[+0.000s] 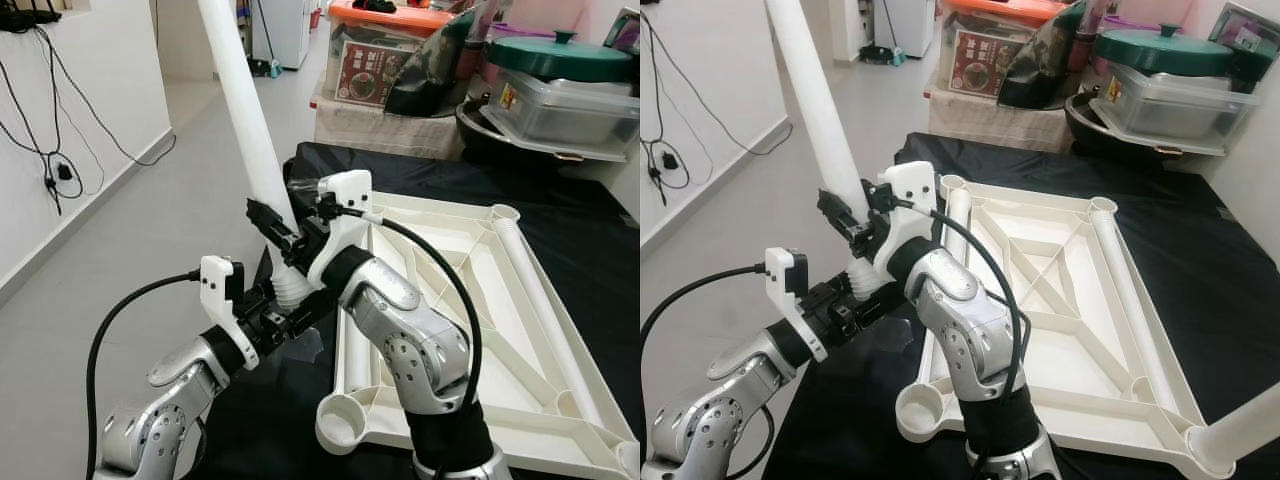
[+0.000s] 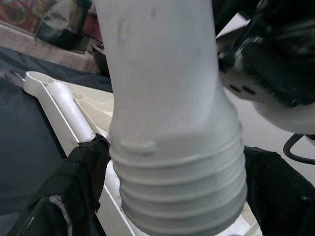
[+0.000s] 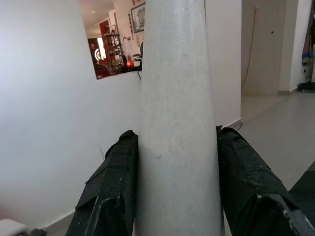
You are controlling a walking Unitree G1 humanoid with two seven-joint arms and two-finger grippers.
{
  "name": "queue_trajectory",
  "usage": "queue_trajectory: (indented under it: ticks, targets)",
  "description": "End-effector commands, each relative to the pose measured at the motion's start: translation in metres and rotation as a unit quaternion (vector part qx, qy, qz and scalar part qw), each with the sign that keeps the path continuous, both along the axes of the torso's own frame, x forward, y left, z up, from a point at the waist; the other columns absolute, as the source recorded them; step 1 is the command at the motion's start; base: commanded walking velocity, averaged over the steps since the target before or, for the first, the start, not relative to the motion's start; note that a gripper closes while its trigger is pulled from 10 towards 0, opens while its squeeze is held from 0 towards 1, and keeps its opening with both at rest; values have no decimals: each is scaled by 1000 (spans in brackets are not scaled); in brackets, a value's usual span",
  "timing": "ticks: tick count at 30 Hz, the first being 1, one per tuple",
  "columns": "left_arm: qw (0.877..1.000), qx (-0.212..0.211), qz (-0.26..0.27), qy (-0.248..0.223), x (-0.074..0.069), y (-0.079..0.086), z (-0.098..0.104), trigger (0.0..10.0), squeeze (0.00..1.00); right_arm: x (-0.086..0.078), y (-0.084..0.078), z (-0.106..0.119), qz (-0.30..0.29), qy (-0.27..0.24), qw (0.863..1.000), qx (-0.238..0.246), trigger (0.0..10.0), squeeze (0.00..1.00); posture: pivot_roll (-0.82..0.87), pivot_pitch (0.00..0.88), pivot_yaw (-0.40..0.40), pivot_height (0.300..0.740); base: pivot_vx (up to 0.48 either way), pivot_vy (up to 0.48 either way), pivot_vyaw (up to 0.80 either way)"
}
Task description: Building children table
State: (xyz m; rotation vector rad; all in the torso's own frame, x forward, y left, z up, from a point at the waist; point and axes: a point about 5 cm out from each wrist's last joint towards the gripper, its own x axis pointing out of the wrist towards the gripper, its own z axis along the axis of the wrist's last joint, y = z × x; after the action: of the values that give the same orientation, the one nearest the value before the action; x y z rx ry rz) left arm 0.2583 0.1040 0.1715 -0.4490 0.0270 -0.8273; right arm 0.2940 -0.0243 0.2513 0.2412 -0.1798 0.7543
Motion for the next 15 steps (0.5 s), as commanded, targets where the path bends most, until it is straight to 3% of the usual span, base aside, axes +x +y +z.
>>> queue_trajectory:
  ticks: [1, 4, 5, 15]
  targets:
    - [1000, -3, -10, 2, 1, -1, 0, 10000, 0, -7, 11, -1, 14, 4, 999, 32, 0, 0, 90, 0, -84, 740, 0, 0, 0]
    - [1000, 0, 2, -8, 2, 0, 2, 10000, 0, -8, 11, -2, 13, 5, 999, 32, 0, 0, 90, 0, -84, 740, 0, 0, 0]
    - [1000, -4, 20, -5, 5, 3, 1, 0, 0, -8, 10, -3, 11, 5, 999, 33, 0, 0, 92, 0, -83, 740, 0, 0, 0]
    - [995, -9, 98, -23, 18, 23, 5, 0, 0, -9, 6, -4, 11, -1, 999, 36, 0, 0, 103, 0, -90, 740, 0, 0, 0]
